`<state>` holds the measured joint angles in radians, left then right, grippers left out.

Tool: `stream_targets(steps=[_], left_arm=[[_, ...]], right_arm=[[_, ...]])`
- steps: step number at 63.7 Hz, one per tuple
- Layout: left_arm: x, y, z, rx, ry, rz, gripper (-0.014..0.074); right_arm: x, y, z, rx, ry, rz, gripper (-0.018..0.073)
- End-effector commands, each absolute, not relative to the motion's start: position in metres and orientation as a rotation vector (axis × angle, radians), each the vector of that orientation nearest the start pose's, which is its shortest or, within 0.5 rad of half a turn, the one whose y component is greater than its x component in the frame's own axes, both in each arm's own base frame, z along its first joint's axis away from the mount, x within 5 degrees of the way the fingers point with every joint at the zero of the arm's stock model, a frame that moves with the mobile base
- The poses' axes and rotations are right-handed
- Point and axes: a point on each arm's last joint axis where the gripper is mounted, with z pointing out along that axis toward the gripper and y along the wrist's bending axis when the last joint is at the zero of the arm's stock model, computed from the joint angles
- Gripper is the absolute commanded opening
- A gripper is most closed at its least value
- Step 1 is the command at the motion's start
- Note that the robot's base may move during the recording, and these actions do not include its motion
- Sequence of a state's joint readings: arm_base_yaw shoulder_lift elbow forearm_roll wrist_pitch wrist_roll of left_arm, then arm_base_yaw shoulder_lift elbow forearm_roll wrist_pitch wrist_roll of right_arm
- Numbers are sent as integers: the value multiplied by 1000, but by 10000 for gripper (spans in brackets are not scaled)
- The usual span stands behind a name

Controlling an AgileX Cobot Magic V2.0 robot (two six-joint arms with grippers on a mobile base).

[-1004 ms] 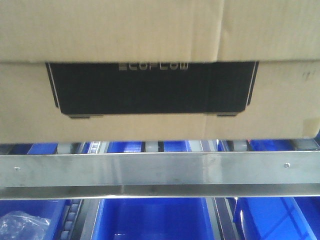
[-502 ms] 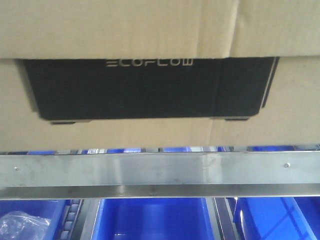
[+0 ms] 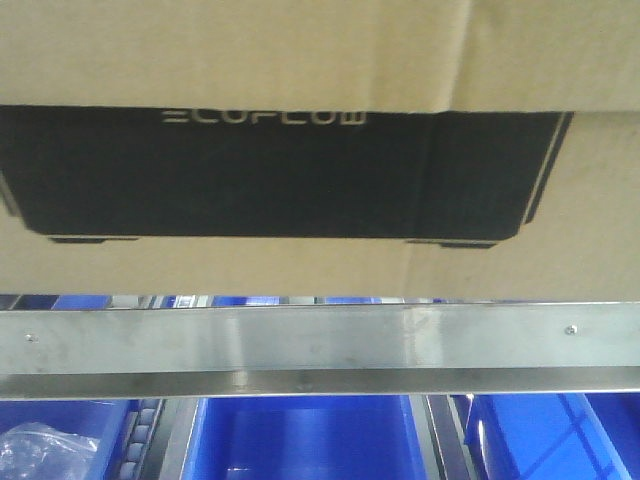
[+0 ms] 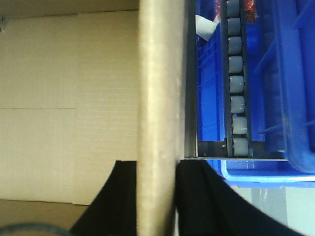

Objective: Grab box from left shelf to table start
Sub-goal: 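Lift the box with both grippers up off the shelf rollers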

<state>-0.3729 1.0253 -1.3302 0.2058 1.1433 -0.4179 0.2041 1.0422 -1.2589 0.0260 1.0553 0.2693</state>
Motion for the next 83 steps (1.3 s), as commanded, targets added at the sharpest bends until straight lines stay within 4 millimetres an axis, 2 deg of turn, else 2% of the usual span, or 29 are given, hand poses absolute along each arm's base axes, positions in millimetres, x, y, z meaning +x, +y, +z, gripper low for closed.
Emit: stream_targets(steps=[1,11,28,51,61,76,83], left_arm=[[165,-44,462,-69,2138,-178,-102],[165,-44,462,-68,2137,-178,-102],[161,-43,464,-70,2124,-189,-102],[113,-25,477,-92,2037,-243,-102],[97,-18,481,-99,2009,-249,-102],[72,-9,473,-103,1996,-266,-102],[62,-5,466,-89,1991,-265,-97]], right_arm=[[181,46,447,81,2135,323,57],[179,45,445,102,2150,209,57],[165,52,450,39,2128,260,57],[140,42,461,42,2065,284,57],[127,37,455,41,2046,290,57],[105,27,459,46,1988,304,57],[101,25,459,49,1989,304,57]])
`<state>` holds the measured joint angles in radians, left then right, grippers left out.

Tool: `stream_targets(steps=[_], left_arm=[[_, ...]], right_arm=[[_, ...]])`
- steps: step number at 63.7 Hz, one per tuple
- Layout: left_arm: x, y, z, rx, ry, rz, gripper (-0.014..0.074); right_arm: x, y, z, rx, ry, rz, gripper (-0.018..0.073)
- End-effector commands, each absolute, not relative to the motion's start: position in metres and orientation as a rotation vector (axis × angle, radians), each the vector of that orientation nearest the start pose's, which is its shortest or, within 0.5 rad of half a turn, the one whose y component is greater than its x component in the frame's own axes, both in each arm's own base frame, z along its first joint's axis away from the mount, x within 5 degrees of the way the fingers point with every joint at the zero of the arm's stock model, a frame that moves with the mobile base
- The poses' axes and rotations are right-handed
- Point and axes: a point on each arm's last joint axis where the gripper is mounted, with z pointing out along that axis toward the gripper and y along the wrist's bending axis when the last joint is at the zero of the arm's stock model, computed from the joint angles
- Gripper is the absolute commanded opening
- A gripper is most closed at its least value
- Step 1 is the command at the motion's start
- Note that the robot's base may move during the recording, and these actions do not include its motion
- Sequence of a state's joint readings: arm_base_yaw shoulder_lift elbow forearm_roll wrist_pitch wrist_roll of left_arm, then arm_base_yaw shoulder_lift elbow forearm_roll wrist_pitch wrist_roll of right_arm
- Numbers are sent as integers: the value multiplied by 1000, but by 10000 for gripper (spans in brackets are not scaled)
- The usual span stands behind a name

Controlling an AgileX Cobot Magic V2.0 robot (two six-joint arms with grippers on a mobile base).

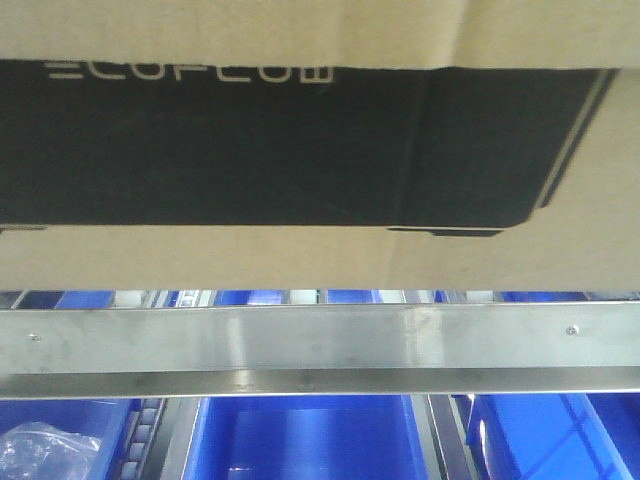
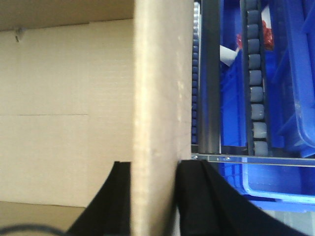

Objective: Grab box from left shelf to table start
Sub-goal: 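Lift the box with both grippers up off the shelf rollers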

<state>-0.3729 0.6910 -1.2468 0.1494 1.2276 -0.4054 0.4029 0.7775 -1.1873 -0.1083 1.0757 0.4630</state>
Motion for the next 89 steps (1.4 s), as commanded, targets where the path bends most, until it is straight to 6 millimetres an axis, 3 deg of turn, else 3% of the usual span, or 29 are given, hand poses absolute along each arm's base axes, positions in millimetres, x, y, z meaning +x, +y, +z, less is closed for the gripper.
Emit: stream_targets(steps=[1,54,74,89], left_arm=[[62,-5,465,-81,1995,-261,-94],[65,-2,464,-30,1980,-212,-94],[67,-1,466,-46,1955,-194,-94],[53,8,472,-53,1879,-204,-94]], right_arm=[[101,25,459,50,1990,303,57],[99,32,458,-55,2000,323,57],[100,27,460,-73,1968,226,57],[81,17,466,-58,1914,247,57]])
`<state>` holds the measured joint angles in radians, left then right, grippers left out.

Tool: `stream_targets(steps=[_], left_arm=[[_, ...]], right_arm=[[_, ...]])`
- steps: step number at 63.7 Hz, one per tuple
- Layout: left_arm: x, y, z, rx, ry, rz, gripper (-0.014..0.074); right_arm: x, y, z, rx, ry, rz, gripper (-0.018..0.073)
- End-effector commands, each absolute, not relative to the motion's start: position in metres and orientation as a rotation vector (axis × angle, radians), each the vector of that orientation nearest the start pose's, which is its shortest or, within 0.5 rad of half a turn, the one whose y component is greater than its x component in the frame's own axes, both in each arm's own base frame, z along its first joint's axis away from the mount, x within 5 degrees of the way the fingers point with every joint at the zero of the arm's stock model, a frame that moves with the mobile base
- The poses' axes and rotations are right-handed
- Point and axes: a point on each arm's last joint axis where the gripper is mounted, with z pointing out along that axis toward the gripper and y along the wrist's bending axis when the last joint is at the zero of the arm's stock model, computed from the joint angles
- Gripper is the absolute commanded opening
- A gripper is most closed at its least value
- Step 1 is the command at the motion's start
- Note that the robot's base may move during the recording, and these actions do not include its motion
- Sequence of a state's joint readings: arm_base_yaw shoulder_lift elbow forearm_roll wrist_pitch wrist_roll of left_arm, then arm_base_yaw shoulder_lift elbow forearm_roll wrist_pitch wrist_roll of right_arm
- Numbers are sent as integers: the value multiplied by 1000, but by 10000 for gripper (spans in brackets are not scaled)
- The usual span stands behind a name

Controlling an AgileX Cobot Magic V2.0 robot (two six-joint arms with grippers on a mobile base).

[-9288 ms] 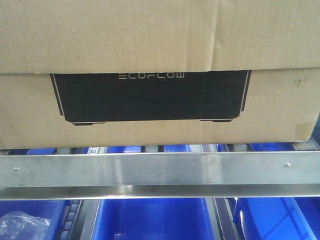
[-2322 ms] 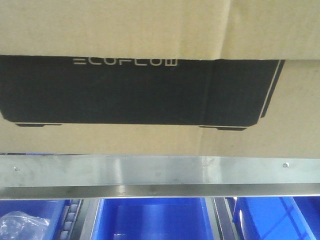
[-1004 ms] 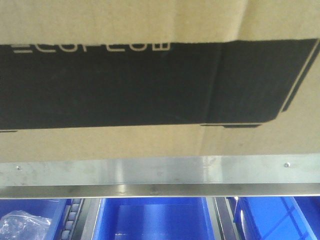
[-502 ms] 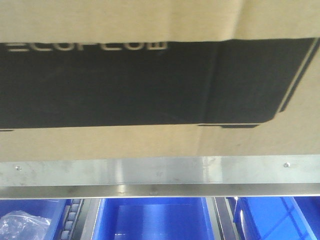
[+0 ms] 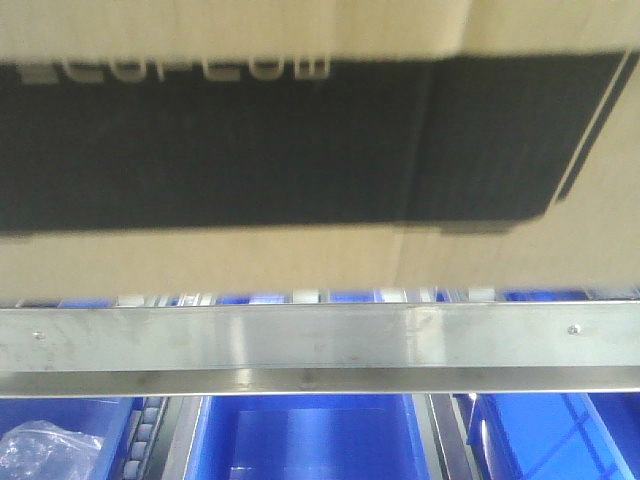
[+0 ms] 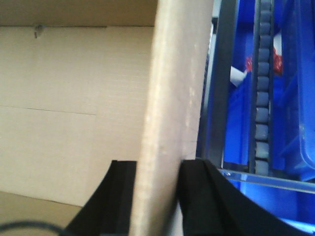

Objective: Grab box from left shelf to table start
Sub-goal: 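Lift the box with both grippers up off the shelf rollers, then pull the held box with both grippers away from the shelf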

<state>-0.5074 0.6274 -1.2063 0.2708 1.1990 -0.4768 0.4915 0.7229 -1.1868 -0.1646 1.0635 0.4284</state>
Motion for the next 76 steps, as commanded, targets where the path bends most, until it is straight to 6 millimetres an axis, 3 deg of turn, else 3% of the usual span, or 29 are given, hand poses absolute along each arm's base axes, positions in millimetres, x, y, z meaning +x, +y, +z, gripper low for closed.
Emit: stream_targets(steps=[1,27,76], left_arm=[[53,8,472,-51,1879,-202,-94],[36,18,476,-30,1807,-205,-94],[35,17,481,-10,1748,-219,-94]], right_arm=[[80,16,466,-56,1913,248,57],[62,4,469,-40,1865,236,57],[62,4,470,-41,1854,241,57]])
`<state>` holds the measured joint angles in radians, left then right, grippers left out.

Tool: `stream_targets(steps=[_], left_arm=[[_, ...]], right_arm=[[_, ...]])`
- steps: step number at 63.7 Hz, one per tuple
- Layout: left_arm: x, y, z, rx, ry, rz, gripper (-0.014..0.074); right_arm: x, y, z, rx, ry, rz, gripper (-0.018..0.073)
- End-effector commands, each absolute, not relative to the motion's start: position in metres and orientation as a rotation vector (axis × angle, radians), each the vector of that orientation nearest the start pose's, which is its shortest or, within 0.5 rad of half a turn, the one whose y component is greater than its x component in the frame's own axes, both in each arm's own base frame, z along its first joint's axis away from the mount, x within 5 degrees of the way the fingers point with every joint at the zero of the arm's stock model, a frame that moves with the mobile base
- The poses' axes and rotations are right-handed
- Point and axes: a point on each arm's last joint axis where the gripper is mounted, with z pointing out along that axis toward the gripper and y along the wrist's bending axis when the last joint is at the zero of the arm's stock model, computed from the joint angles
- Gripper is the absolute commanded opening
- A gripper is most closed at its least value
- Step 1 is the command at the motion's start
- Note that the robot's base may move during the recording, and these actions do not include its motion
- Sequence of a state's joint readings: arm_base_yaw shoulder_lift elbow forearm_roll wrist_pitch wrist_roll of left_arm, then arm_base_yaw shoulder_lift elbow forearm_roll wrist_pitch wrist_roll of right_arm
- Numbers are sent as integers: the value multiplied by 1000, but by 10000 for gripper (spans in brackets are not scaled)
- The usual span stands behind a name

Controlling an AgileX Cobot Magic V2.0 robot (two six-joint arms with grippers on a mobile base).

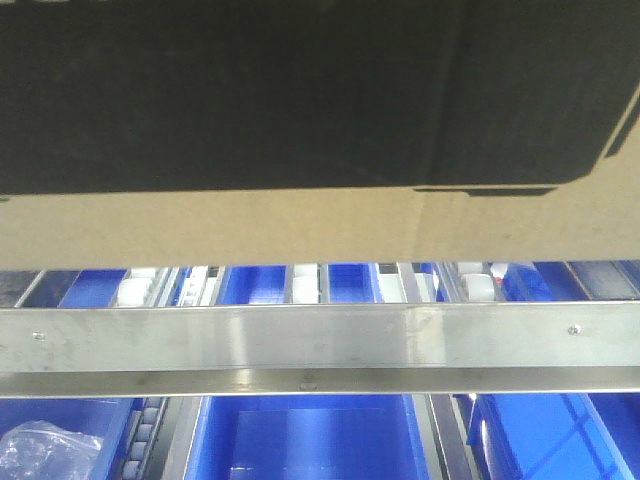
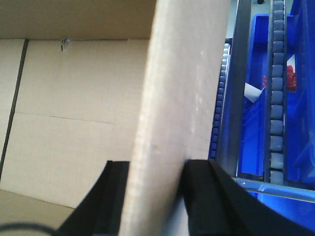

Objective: Grab box from left shelf to table start
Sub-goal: 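Pull the held box with both grippers away from the shelf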

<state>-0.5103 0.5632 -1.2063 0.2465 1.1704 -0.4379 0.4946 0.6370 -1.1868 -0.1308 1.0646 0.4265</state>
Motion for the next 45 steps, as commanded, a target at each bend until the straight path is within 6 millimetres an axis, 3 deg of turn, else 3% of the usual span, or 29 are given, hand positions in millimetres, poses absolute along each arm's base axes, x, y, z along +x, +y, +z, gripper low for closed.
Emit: stream_targets(steps=[1,45], left_arm=[[35,17,482,-9,1743,-221,-94],[36,16,485,-1,1708,-231,-94]], right_arm=[[62,4,471,-41,1853,241,57],[62,6,475,-49,1806,259,57]])
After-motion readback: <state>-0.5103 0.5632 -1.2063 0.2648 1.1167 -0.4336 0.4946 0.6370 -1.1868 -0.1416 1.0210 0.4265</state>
